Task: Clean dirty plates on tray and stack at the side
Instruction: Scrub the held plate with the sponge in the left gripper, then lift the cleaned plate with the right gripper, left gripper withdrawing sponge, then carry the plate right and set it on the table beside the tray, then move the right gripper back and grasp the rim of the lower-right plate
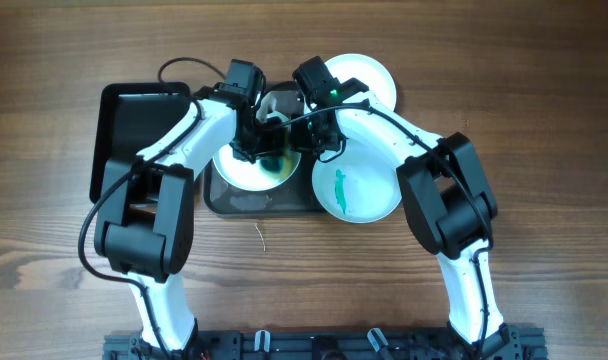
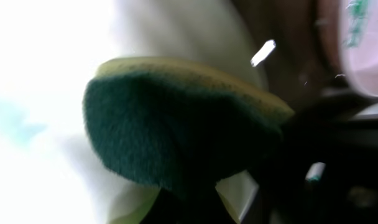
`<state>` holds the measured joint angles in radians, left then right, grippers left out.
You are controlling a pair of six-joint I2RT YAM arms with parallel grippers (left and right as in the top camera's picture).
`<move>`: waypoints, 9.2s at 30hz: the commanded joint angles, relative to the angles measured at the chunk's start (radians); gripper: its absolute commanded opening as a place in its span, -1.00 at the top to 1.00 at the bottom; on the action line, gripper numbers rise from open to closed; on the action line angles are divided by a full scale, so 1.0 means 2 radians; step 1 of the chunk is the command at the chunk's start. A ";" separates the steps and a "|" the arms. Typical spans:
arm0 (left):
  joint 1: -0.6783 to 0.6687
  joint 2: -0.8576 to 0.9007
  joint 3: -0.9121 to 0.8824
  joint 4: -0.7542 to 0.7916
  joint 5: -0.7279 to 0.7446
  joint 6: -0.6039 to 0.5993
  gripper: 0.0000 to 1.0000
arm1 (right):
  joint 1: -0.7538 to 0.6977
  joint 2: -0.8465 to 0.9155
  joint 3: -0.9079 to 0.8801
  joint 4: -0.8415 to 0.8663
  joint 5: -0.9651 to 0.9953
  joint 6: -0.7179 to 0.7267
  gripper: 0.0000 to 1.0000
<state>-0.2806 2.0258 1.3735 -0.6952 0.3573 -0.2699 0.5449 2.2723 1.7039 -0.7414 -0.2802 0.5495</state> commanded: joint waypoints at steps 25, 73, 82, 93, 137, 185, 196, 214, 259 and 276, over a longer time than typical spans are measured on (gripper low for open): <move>0.008 0.007 0.003 -0.051 0.055 0.094 0.92 | 0.000 0.022 -0.005 -0.003 0.023 0.000 0.91; 0.174 -0.103 0.140 -0.230 -0.217 -0.037 0.92 | 0.179 -0.169 -0.004 -0.043 0.678 -0.148 0.92; 0.174 -0.103 0.140 -0.230 -0.216 -0.037 0.92 | 0.245 -0.169 -0.004 -0.006 0.895 -0.171 0.92; 0.174 -0.103 0.140 -0.230 -0.212 -0.037 0.92 | 0.258 -0.169 -0.004 0.095 0.900 -0.305 0.91; 0.060 -0.103 0.140 -0.180 -0.162 -0.039 0.92 | -0.478 -0.256 -0.142 -0.088 0.014 -0.156 0.91; 0.060 -0.103 0.140 -0.179 -0.162 -0.039 0.92 | -0.247 -0.354 -0.371 -0.052 0.003 -0.142 0.36; 0.060 -0.103 0.140 -0.179 -0.162 -0.039 0.92 | -0.229 -0.353 -0.429 0.058 0.009 -0.116 0.36; 0.060 -0.103 0.140 -0.179 -0.162 -0.039 0.92 | -0.199 -0.336 -0.431 0.073 0.012 -0.063 0.59; 0.060 -0.103 0.140 -0.180 -0.162 -0.039 0.92 | 0.049 -0.190 -0.324 0.285 0.117 0.208 0.91; 0.060 -0.103 0.140 -0.180 -0.162 -0.039 0.92 | 0.024 -0.173 -0.187 0.133 0.120 0.031 0.29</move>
<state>-0.1619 1.8156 1.6577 -1.0576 0.0280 -0.3565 0.6262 1.9102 1.2713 -0.4633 -0.0696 0.7322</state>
